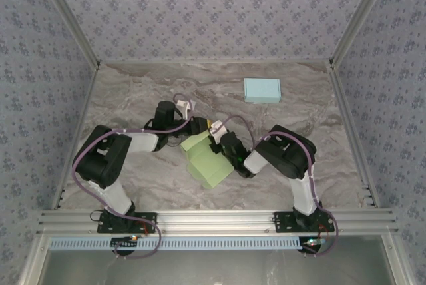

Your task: Fold the paper box

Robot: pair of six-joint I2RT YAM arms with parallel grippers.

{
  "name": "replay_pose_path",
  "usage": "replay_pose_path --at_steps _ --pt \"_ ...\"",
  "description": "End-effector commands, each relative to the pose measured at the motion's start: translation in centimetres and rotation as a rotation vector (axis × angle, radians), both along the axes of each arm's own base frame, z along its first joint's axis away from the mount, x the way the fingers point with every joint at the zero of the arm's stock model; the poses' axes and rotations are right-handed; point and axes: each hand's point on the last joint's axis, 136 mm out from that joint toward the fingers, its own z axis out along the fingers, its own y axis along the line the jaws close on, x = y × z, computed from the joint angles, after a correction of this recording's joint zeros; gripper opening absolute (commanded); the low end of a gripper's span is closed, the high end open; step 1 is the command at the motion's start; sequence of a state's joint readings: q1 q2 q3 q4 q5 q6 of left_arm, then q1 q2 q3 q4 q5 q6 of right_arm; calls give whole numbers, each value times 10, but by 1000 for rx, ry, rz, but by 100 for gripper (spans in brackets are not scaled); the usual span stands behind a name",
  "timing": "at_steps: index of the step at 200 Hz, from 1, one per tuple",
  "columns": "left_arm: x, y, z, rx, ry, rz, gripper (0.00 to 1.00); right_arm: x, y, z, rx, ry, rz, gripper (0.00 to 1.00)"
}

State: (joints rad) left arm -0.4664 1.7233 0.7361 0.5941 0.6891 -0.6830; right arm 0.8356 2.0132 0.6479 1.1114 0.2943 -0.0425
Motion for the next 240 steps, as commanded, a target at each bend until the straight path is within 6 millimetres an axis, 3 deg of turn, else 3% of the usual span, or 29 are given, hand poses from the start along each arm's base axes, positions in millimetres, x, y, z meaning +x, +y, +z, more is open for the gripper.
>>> replay_pose_path --at_steps 1,29,87,132,165,202,240 --pt "-20 8 -44 98 159 -3 32 2 0 27 60 -73 44 28" --pt "-17 9 -46 123 151 -3 31 -6 9 42 63 -117 141 32" --pt "-17 9 -46 128 160 0 29 -3 -5 69 135 -180 89 34" --pt "-17 6 -42 104 177 0 29 7 -5 72 121 -193 24 14" --pt "-17 4 -35 71 187 4 31 8 -3 66 56 -194 -15 10" --pt "-15 5 -17 40 176 19 39 14 -23 54 -64 -117 -83 7" --pt "0 26 17 9 142 113 55 9 -34 56 -192 65 97 9"
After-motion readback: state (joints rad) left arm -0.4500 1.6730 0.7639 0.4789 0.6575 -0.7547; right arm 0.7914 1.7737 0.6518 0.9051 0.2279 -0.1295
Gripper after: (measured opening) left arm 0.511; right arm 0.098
